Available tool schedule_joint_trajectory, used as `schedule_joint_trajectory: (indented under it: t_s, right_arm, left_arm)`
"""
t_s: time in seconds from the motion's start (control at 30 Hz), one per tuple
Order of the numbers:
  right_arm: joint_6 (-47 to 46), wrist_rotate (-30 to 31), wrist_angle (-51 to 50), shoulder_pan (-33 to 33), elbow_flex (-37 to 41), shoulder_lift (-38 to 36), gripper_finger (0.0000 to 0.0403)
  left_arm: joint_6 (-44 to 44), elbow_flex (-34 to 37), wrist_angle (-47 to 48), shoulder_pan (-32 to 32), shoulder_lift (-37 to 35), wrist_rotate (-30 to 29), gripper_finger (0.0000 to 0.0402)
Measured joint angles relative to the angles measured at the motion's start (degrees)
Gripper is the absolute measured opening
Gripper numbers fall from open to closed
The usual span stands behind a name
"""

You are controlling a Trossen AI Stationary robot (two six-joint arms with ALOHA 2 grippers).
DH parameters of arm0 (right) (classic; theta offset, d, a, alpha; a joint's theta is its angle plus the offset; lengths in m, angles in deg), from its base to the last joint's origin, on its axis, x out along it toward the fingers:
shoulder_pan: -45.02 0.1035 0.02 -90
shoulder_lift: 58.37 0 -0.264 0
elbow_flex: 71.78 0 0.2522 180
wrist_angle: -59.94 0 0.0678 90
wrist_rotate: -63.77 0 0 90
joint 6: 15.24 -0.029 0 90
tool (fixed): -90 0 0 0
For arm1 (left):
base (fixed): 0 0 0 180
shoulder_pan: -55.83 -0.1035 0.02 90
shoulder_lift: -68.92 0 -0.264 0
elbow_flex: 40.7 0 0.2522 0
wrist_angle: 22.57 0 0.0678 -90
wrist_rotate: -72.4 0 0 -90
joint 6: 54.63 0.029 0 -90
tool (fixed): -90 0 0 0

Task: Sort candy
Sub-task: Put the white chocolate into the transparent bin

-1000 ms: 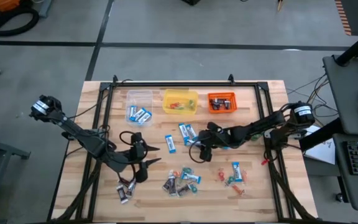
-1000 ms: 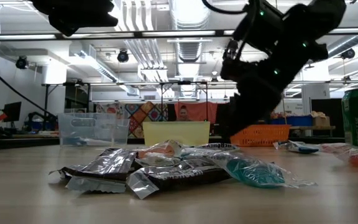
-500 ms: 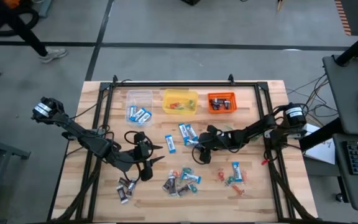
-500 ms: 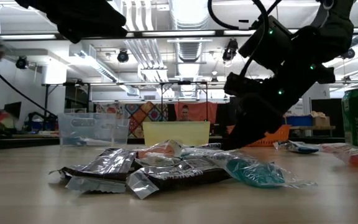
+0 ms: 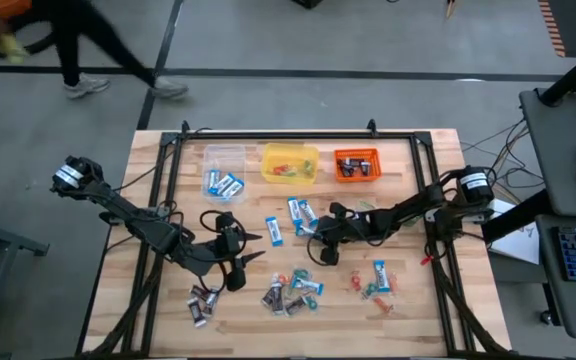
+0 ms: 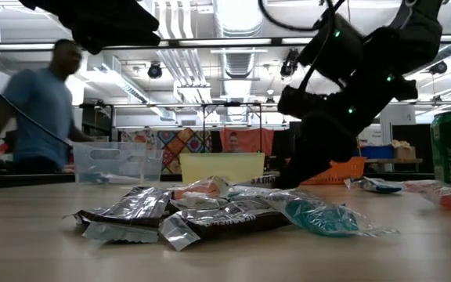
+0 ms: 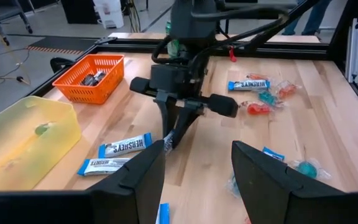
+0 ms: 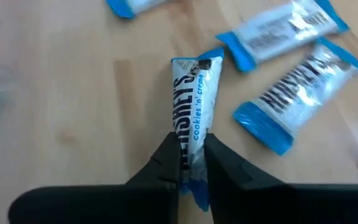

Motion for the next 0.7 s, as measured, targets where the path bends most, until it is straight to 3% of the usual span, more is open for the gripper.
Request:
schedule_joint_trajectory:
  t_s: [0.23, 0.5, 0.7]
  right_arm:
    - [4.01, 1.14, 11.77, 4.46, -0.31, -2.25, 0.0026]
    - [17.67, 14.41, 19.80, 11.08, -4.26, -1.94, 0.0024]
    - [27.48, 18.63, 19.56, 14.53, -8.54, -1.94, 0.0024]
  left_arm:
    - [-1.29, 0.00, -1.78, 0.00, 0.73, 0.01, 0.0168]
    - [-1.35, 0.00, -7.37, -0.24, 6.06, 0.00, 0.0195]
    - [-1.35, 0.00, -13.70, -0.69, 9.68, -0.03, 0.0216]
